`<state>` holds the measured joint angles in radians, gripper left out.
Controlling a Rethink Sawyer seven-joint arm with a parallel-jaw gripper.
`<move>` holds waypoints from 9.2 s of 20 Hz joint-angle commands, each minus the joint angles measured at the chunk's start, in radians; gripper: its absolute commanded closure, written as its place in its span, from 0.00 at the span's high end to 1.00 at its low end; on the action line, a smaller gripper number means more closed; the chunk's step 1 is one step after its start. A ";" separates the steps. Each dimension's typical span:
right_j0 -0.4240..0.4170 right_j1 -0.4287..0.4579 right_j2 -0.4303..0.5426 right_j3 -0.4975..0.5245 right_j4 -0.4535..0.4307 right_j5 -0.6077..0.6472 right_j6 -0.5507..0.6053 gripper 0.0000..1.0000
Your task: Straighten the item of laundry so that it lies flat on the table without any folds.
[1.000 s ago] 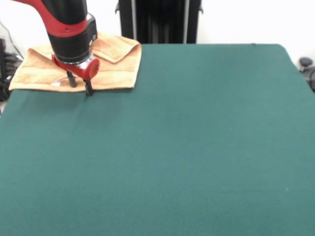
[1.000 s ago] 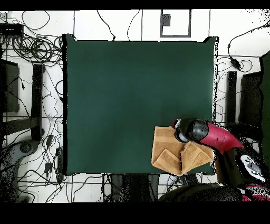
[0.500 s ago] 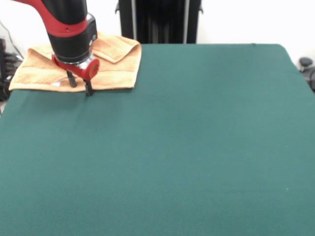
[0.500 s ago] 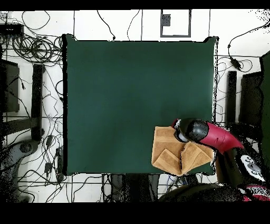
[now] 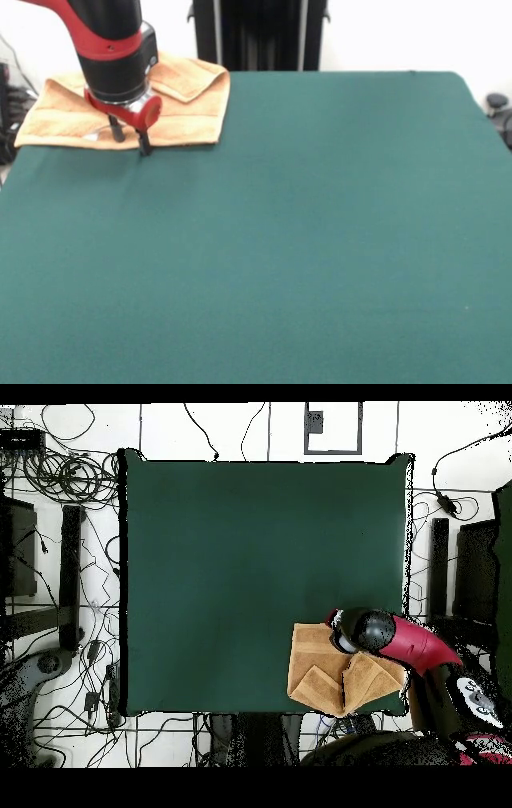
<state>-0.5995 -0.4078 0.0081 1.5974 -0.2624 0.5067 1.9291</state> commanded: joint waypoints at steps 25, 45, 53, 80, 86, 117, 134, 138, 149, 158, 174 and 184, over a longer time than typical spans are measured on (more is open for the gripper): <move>-0.033 0.291 -0.020 -0.112 -0.099 -0.236 0.073 0.00; 0.046 0.137 -0.068 -0.009 0.002 -0.021 0.173 1.00; 0.099 0.063 -0.073 0.049 0.088 0.085 0.200 1.00; 0.116 0.133 -0.075 0.029 0.170 0.011 0.156 0.00; 0.111 0.135 -0.074 0.029 0.175 0.009 0.140 0.00; 0.226 0.243 -0.079 -0.288 0.276 0.202 0.206 0.00; 0.280 0.291 -0.081 -0.389 0.380 0.288 0.317 0.00; 0.315 0.294 -0.101 -0.386 0.439 0.307 0.394 0.00; 0.388 0.295 -0.150 -0.367 0.560 0.333 0.543 0.00; 0.428 0.281 -0.153 -0.329 0.630 0.283 0.630 0.00; 0.501 0.339 -0.198 -0.427 0.759 0.299 0.792 0.00; 0.534 0.401 -0.249 -0.542 0.805 0.359 0.911 0.00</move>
<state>-0.1604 -0.1100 -0.4123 1.2252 0.3602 0.9382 2.4329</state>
